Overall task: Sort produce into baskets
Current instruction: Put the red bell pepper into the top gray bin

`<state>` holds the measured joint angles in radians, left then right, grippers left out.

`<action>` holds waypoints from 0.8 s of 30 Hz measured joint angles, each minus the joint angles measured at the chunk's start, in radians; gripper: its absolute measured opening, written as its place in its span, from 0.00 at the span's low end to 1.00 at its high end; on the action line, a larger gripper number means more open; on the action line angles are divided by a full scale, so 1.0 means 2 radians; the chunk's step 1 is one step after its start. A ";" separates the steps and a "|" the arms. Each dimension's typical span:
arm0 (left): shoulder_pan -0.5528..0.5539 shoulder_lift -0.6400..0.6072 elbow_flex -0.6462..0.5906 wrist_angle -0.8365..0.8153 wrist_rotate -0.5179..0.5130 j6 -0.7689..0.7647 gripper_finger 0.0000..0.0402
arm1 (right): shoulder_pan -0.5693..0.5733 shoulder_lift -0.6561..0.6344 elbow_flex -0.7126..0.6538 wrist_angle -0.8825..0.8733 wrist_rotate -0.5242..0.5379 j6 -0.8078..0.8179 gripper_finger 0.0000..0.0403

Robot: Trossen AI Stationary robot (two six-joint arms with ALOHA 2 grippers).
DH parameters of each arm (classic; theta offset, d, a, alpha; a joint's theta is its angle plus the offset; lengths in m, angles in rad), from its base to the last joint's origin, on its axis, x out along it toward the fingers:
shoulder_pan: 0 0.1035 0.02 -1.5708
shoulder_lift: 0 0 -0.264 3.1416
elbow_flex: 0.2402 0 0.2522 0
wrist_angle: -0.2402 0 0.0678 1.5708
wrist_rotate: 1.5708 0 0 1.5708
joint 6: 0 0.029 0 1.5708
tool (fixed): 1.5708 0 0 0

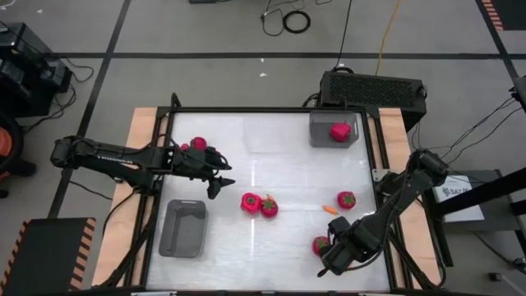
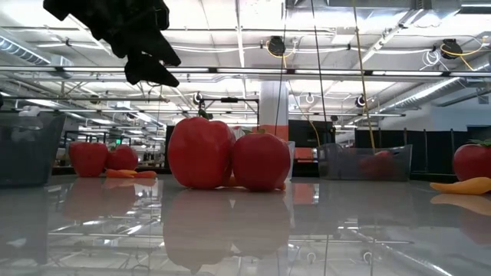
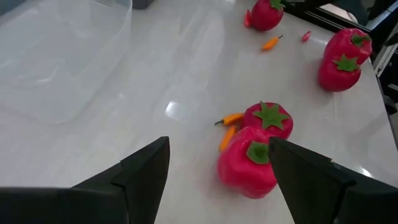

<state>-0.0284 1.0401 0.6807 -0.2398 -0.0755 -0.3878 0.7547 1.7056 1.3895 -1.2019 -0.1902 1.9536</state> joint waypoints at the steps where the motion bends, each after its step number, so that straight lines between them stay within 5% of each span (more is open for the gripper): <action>1: 0.000 0.000 0.000 0.000 -0.003 0.000 0.69 | 0.000 0.005 0.000 0.000 0.000 0.000 0.79; 9: 0.000 0.000 0.000 0.000 -0.006 0.000 0.69 | -0.001 0.025 0.000 0.000 0.000 0.015 0.70; 24: 0.001 0.000 0.000 0.000 -0.006 0.005 0.69 | -0.001 0.031 0.000 -0.011 0.000 0.039 0.39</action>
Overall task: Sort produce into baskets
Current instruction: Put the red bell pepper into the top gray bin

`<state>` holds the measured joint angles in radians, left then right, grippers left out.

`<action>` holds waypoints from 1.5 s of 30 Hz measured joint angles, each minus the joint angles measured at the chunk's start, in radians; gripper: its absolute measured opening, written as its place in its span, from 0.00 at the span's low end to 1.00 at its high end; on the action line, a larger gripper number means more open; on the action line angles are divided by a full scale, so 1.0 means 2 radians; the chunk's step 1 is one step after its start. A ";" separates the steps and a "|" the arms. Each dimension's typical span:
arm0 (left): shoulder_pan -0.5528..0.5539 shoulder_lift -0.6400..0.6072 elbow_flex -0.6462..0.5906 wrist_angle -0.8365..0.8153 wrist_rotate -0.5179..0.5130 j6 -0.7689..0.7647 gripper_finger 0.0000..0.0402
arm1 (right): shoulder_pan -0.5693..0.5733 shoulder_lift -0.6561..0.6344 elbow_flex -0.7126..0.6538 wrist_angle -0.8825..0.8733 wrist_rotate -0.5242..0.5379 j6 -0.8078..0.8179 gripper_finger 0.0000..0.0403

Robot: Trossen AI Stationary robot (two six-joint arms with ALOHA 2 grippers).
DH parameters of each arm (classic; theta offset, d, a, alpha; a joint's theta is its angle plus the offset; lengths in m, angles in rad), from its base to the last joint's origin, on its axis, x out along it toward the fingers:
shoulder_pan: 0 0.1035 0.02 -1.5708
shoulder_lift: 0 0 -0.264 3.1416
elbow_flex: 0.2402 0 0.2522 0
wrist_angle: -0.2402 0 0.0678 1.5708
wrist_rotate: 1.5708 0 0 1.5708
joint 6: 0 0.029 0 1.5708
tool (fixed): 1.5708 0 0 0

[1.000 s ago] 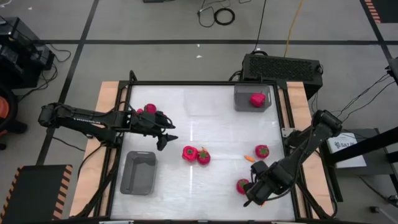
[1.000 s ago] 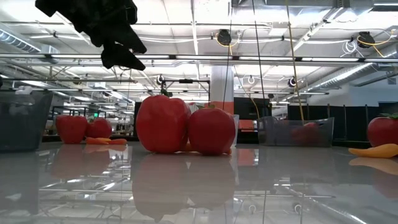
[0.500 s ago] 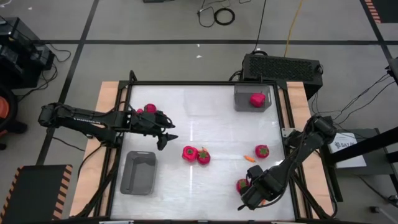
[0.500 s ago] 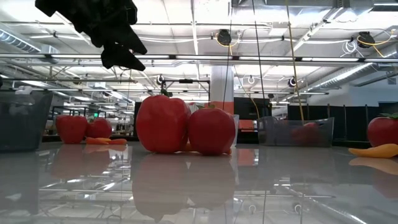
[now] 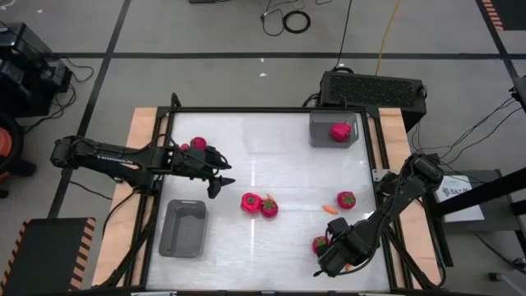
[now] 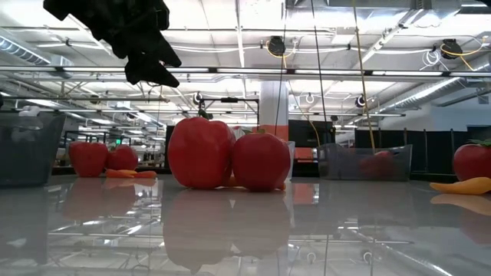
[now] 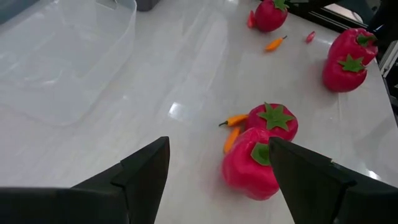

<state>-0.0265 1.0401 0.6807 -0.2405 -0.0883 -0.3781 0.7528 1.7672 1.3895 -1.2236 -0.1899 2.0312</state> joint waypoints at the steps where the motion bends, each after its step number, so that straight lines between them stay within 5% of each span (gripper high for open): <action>1: 0.000 0.000 0.000 0.000 0.000 0.000 0.69 | 0.000 0.000 0.000 -0.002 0.000 0.000 0.37; 19: 0.000 0.000 0.000 -0.002 0.000 0.013 0.69 | -0.005 0.000 -0.032 0.017 -0.003 -0.006 0.25; 28: 0.000 0.000 0.000 -0.002 -0.019 0.026 0.69 | -0.021 0.000 -0.031 0.006 -0.004 -0.042 0.04; 32: 0.000 0.000 0.000 -0.002 -0.031 0.027 0.69 | -0.035 -0.011 -0.024 -0.026 0.002 -0.056 0.03; 40: 0.007 0.000 0.000 0.000 -0.040 0.026 0.69 | -0.085 -0.062 -0.002 -0.123 0.077 -0.082 0.04; 45: 0.008 0.000 0.000 0.000 -0.040 0.025 0.69 | -0.145 -0.102 -0.001 -0.166 0.194 -0.115 0.04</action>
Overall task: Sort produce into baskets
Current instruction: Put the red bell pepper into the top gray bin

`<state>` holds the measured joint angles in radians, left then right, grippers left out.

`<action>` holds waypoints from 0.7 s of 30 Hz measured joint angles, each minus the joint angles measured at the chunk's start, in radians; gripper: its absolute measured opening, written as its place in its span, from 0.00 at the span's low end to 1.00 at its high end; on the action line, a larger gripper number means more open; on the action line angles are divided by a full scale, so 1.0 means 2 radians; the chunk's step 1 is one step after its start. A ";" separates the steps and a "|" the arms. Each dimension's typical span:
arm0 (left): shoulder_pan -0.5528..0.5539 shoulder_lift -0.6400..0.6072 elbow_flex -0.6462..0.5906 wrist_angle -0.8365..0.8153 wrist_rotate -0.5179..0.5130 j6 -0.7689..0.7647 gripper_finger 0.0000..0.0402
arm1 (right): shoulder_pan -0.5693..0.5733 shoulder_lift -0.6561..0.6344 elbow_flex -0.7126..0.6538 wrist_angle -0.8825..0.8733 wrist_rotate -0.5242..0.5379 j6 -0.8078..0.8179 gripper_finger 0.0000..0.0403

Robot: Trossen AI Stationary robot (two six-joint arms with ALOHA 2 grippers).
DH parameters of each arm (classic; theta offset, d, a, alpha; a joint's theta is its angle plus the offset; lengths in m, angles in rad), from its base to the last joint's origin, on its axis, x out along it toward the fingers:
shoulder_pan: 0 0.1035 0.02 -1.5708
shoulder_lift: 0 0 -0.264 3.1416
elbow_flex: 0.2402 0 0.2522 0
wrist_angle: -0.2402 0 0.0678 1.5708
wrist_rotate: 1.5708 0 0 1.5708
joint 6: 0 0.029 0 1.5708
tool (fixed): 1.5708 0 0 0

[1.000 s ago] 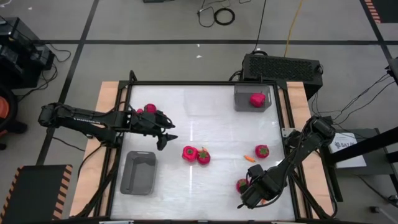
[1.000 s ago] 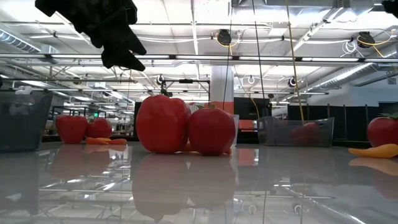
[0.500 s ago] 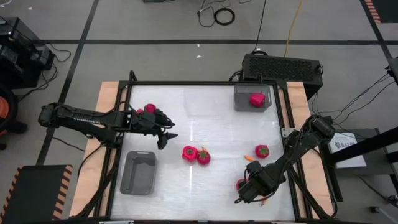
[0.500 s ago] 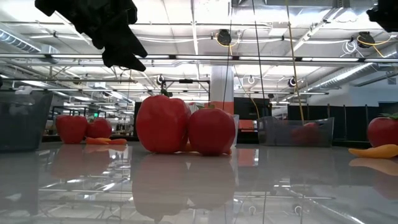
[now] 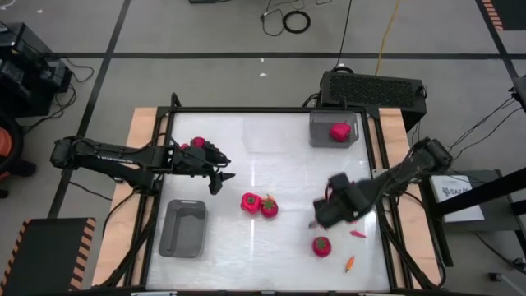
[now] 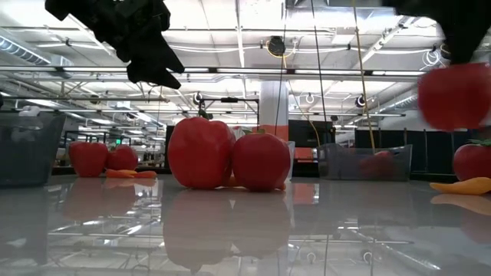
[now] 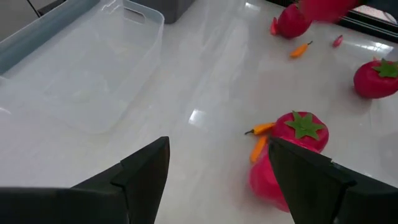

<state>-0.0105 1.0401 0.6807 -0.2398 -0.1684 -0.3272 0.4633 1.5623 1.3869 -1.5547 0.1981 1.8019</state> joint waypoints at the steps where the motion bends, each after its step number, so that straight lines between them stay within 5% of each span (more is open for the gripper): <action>1: 0.000 0.000 0.000 0.000 0.000 -0.001 0.69 | -0.018 -0.007 0.000 -0.008 0.029 -0.009 0.04; 5: 0.000 0.000 0.000 0.002 0.000 -0.004 0.69 | -0.104 -0.033 -0.001 -0.007 0.124 -0.098 0.04; 11: 0.000 0.000 0.000 0.012 0.000 -0.040 0.69 | -0.266 -0.041 -0.001 0.019 0.191 -0.290 0.04; 21: -0.002 0.000 0.000 0.012 0.000 -0.117 0.69 | -0.482 -0.025 -0.001 0.208 0.175 -0.579 0.04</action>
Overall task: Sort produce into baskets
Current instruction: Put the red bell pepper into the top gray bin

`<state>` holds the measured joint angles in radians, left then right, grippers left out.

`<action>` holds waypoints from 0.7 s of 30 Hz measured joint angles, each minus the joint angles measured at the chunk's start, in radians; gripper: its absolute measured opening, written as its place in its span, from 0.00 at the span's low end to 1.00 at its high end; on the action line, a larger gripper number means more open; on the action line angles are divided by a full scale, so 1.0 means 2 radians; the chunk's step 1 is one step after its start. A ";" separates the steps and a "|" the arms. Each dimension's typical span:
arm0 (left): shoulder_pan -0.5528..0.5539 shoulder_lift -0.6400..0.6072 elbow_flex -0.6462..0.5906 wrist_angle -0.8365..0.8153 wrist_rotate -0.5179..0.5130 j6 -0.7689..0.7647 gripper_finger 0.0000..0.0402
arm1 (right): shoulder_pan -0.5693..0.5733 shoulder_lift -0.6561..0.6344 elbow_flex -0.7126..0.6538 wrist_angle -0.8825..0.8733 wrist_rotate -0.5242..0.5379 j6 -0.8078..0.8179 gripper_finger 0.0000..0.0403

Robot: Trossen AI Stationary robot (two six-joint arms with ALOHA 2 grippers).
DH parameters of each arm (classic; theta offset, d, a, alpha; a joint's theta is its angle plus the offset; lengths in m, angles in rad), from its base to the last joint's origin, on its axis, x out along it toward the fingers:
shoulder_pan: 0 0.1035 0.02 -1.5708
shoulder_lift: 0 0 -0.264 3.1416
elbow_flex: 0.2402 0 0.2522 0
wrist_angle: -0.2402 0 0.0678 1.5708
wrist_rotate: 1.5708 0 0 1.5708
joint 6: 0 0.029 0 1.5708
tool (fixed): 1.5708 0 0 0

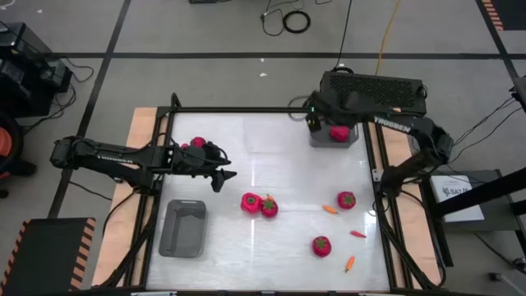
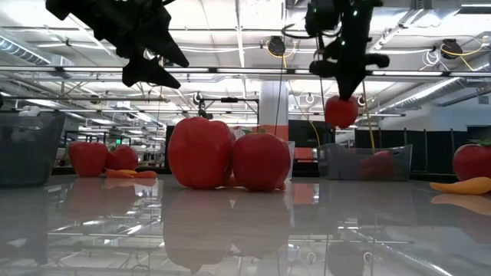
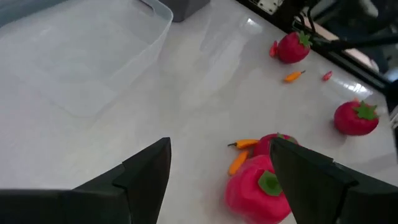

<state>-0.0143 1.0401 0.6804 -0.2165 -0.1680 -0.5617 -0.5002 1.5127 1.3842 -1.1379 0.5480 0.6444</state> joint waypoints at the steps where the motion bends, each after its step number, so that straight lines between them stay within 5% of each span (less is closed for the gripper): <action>1: 0.000 0.000 0.000 0.000 0.000 -0.004 0.69 | -0.015 0.006 0.000 0.010 -0.016 -0.012 0.04; 8: 0.000 0.000 0.000 -0.001 0.000 -0.006 0.69 | -0.068 0.049 0.000 0.043 -0.109 -0.054 0.04; 21: 0.000 0.000 0.000 -0.006 -0.015 -0.031 0.69 | -0.081 0.120 0.000 0.055 -0.135 -0.082 0.05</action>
<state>-0.0135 1.0401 0.6804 -0.2283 -0.1989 -0.6231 -0.6621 1.7528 1.3838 -1.0270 0.2787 0.4809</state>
